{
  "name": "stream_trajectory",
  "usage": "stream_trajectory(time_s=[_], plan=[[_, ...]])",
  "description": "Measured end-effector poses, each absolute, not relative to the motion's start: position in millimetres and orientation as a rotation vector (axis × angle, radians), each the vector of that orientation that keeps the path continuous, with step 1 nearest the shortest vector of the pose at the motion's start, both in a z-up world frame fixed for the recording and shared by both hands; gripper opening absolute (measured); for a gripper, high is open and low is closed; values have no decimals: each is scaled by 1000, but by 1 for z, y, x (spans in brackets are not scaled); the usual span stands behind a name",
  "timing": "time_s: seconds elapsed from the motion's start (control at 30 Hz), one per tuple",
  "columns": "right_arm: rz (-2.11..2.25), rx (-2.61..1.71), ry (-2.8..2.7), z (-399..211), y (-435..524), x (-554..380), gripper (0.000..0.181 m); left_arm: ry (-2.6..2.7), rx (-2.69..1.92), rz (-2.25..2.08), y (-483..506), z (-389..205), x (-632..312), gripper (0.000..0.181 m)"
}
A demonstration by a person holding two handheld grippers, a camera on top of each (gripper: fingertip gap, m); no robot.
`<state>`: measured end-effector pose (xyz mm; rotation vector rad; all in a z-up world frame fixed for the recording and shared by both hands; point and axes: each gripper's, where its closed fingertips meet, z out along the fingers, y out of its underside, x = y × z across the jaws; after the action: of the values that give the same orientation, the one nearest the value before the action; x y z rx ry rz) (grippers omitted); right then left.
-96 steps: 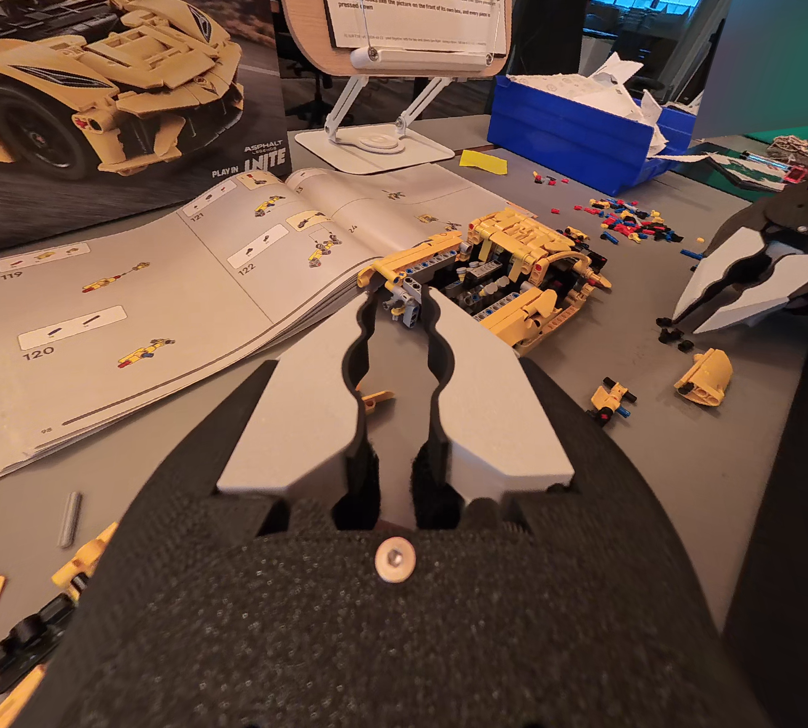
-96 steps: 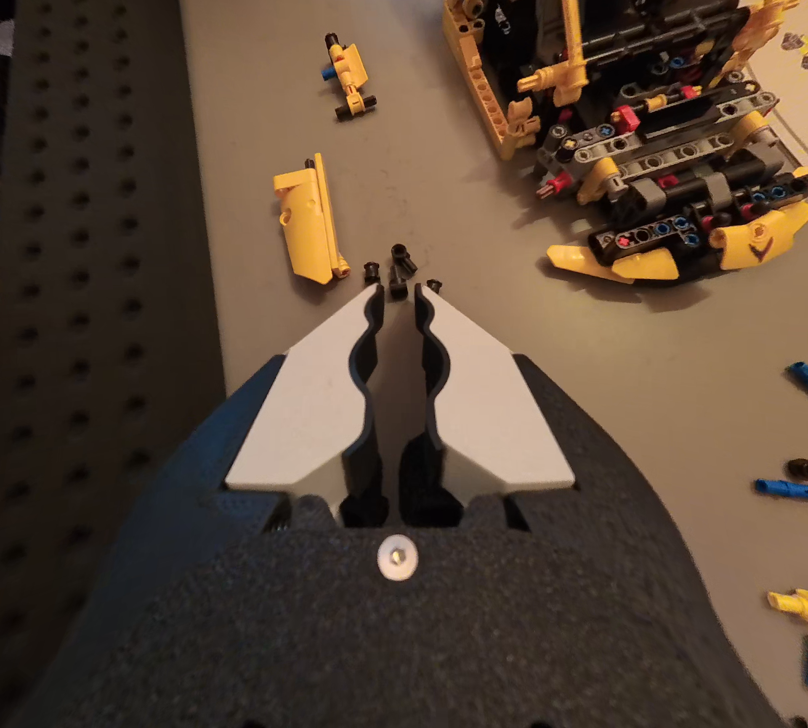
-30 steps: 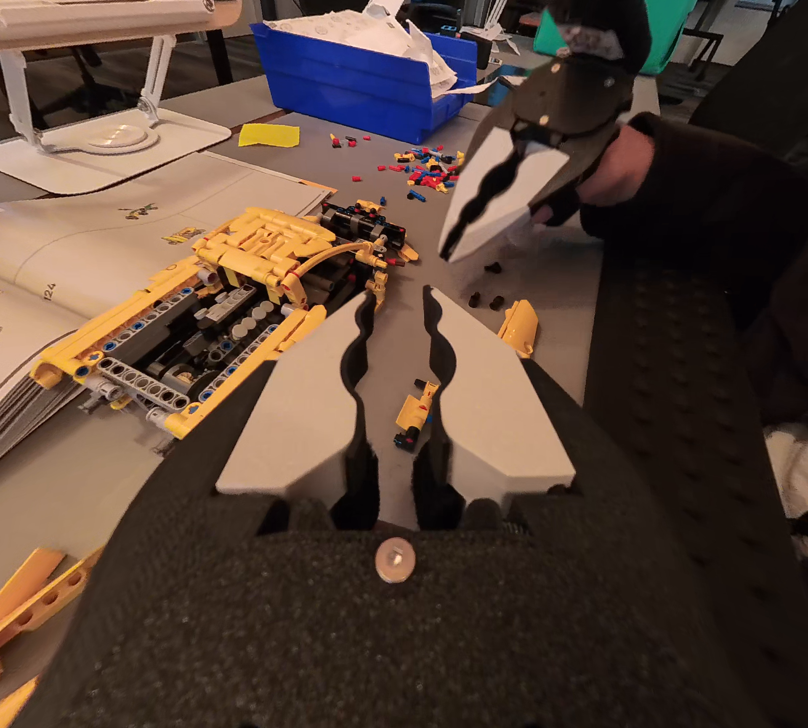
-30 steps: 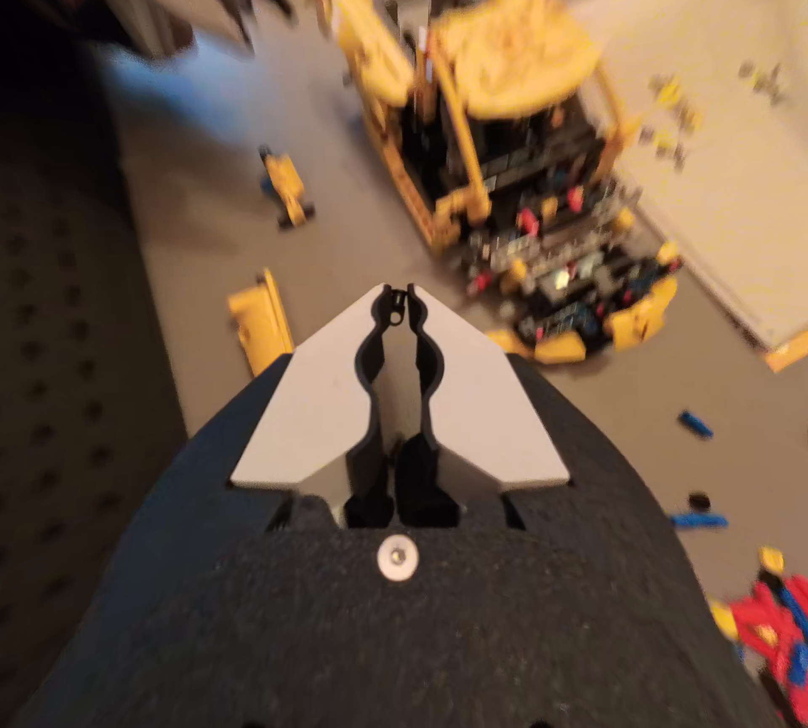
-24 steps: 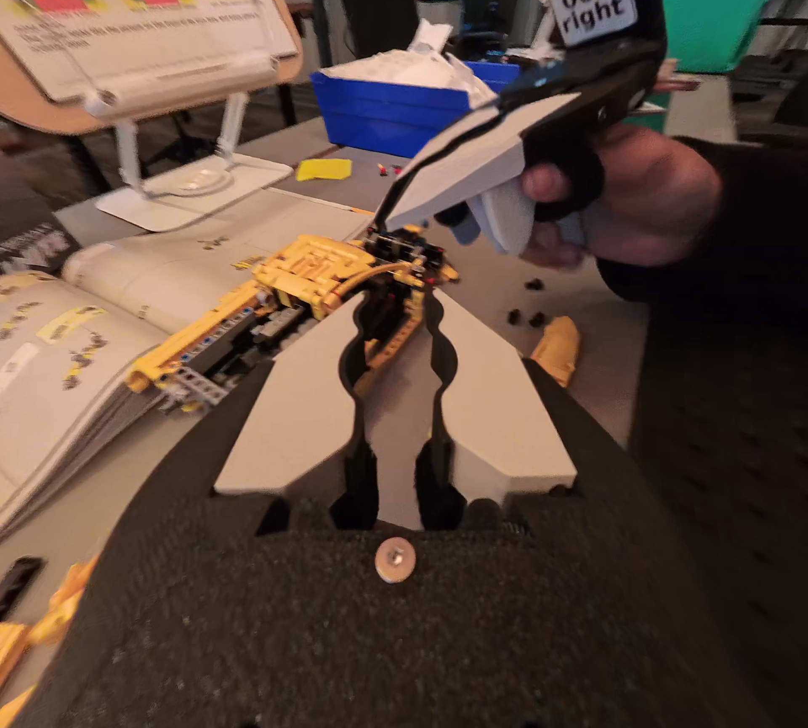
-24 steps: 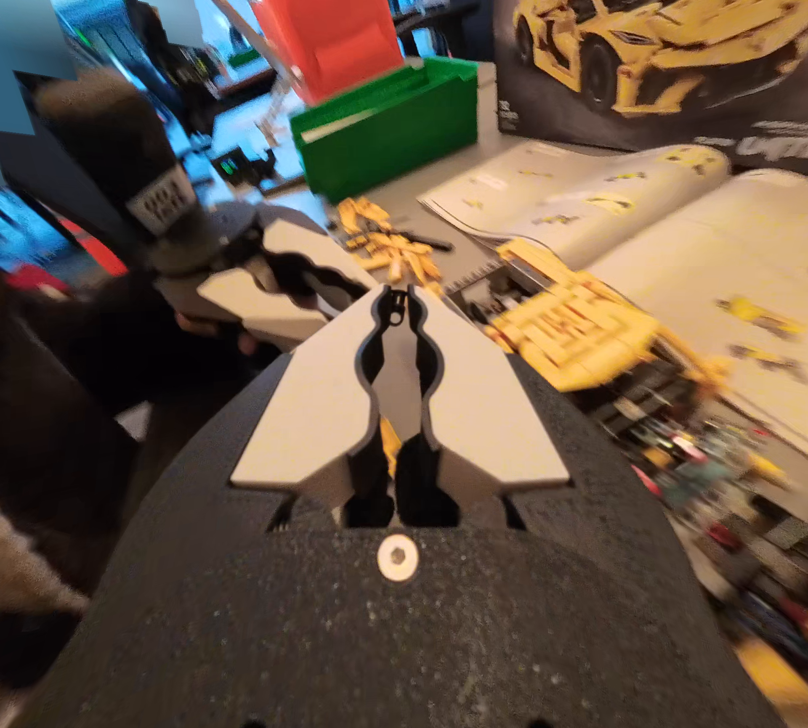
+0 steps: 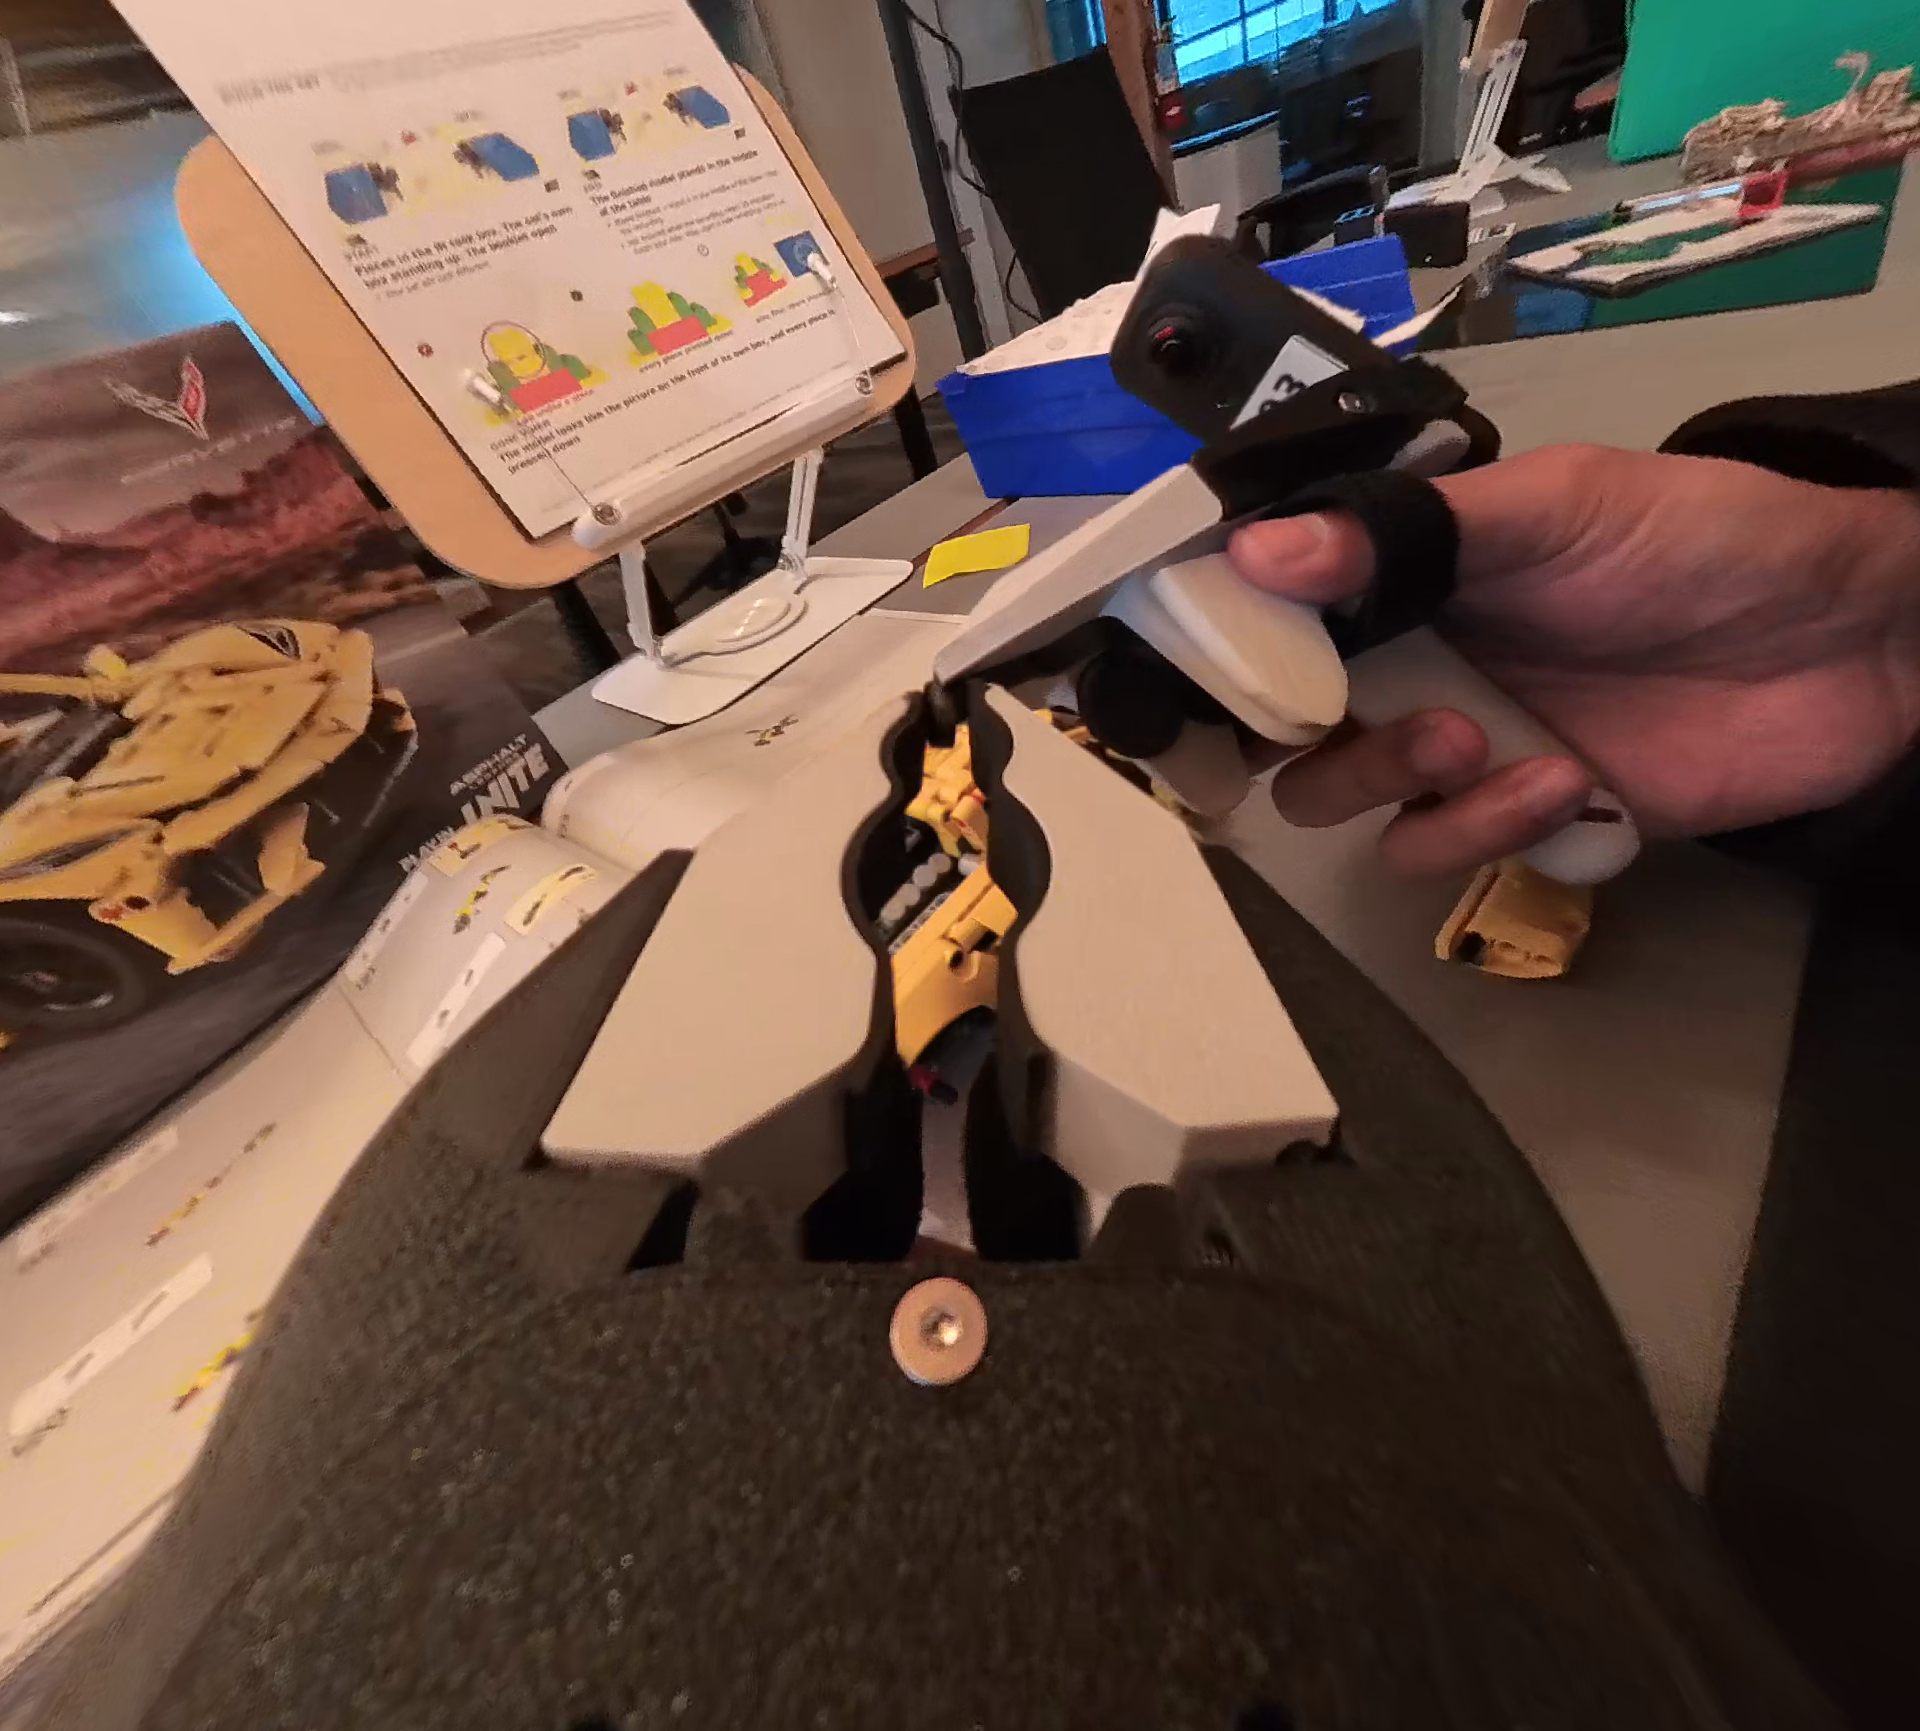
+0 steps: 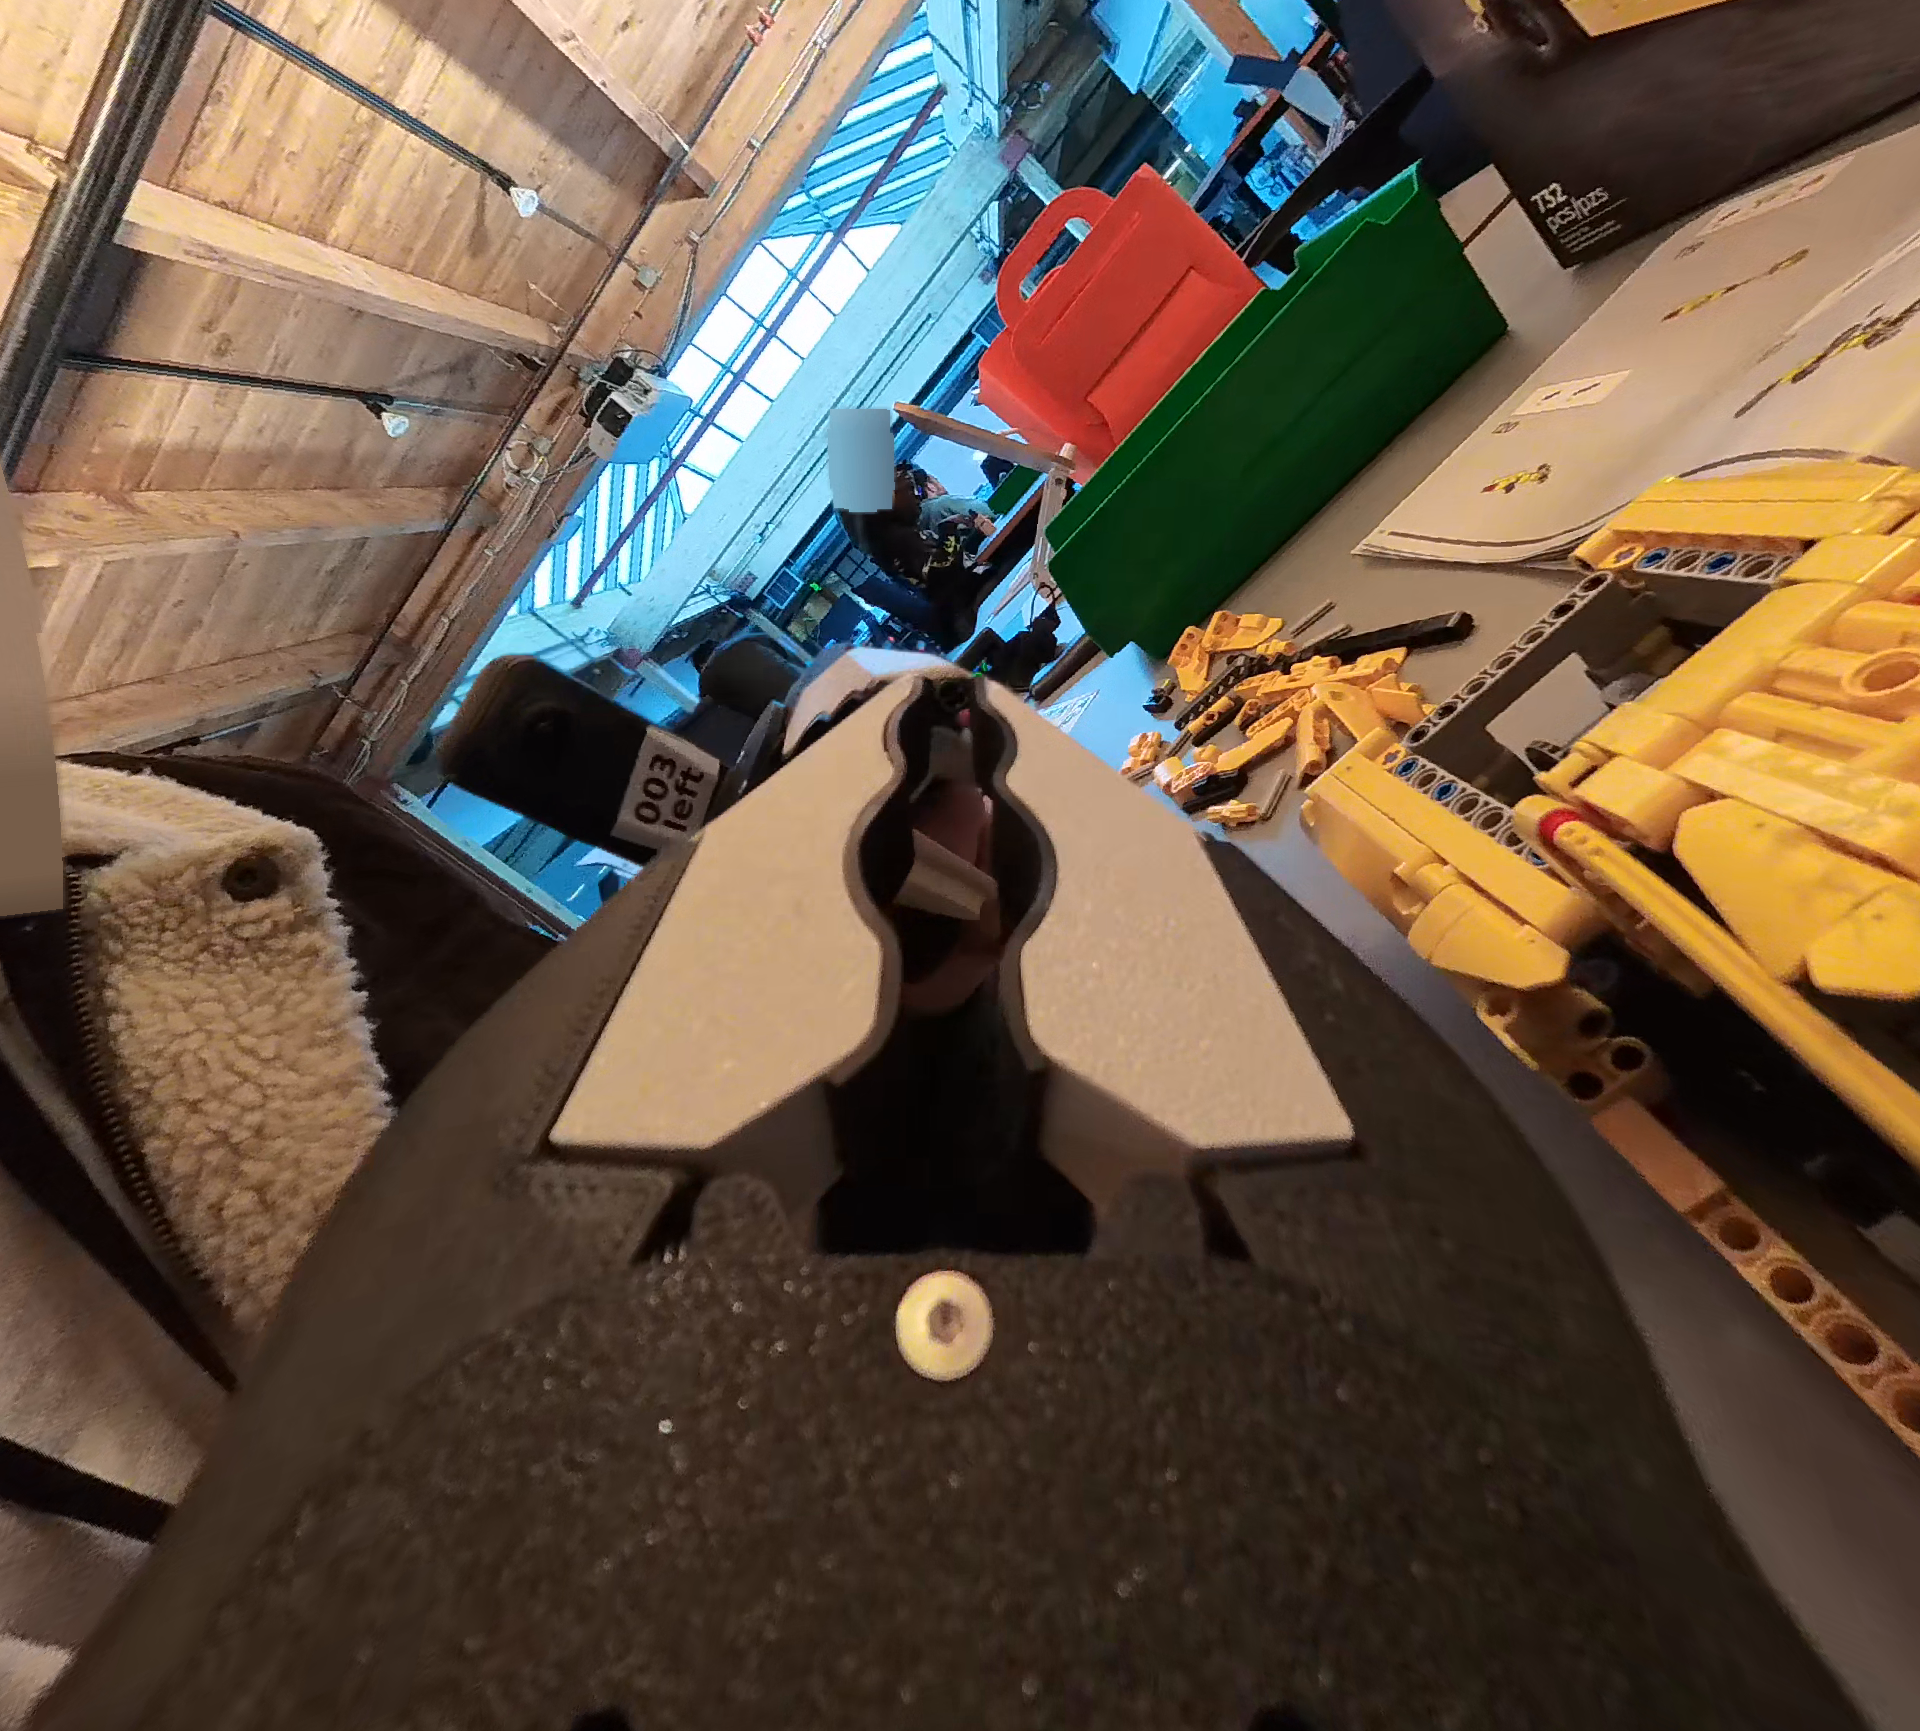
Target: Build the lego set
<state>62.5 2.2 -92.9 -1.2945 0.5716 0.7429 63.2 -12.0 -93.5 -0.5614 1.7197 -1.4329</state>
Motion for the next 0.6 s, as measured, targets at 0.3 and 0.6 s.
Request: stream_trajectory(time_s=[0.3, 0.6], plan=[[803, -1269, 567, -94, -2, 59, 6, 1739, -545, -1474, -17, -95, 60, 7], [844, -1233, 597, -94, -6, 63, 6, 1759, -548, -1471, -18, -99, 61, 7]])
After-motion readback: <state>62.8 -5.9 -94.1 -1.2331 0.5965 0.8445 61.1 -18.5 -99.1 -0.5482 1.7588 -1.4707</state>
